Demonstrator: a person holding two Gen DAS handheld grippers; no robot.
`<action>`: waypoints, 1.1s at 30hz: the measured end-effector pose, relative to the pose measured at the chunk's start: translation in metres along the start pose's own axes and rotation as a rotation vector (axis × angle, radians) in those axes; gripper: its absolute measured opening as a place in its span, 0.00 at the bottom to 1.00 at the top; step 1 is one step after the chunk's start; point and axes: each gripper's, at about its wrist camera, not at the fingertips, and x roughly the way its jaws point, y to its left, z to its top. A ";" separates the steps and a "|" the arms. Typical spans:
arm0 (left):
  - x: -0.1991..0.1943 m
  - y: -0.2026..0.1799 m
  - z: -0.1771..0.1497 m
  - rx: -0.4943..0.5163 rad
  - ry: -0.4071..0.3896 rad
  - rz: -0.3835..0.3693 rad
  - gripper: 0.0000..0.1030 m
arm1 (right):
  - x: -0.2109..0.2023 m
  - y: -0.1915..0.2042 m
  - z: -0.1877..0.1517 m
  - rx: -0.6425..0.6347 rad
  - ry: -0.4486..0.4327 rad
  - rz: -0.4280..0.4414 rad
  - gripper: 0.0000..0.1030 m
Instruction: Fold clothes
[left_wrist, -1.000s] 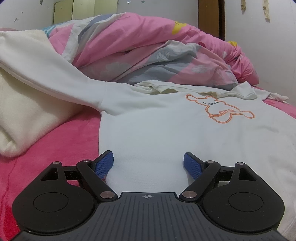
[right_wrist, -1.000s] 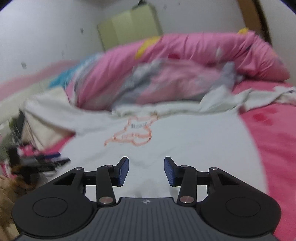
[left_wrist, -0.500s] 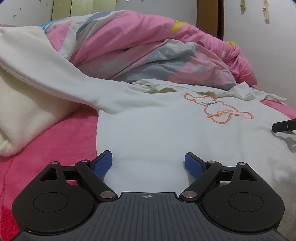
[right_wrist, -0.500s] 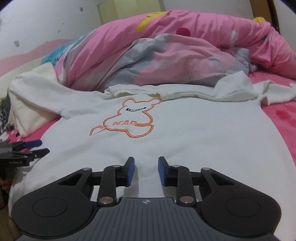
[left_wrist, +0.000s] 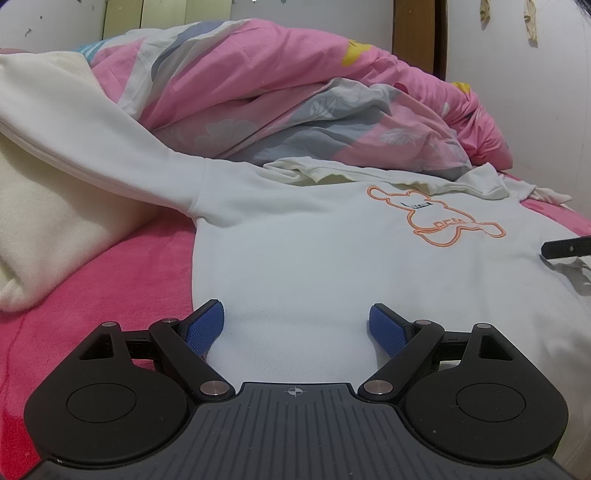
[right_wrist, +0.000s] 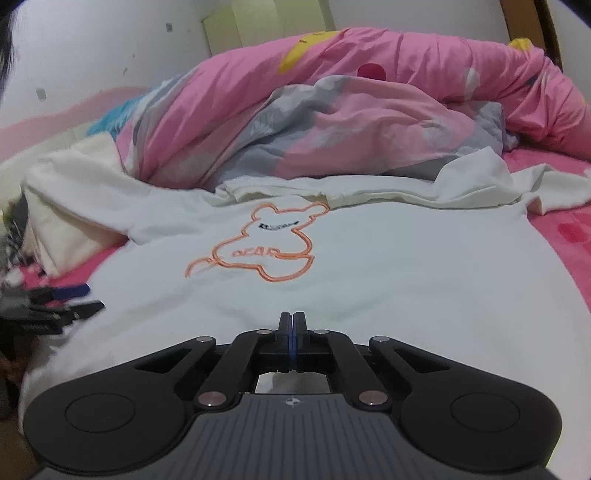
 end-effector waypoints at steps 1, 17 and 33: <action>0.000 0.000 0.000 0.000 0.000 0.000 0.84 | -0.002 -0.003 0.001 0.023 -0.010 0.008 0.00; 0.000 0.000 0.000 0.000 0.000 0.000 0.84 | -0.024 -0.026 0.005 0.176 -0.081 0.019 0.00; 0.000 0.000 0.000 0.000 -0.001 0.000 0.84 | 0.008 0.001 -0.002 -0.024 0.037 0.024 0.00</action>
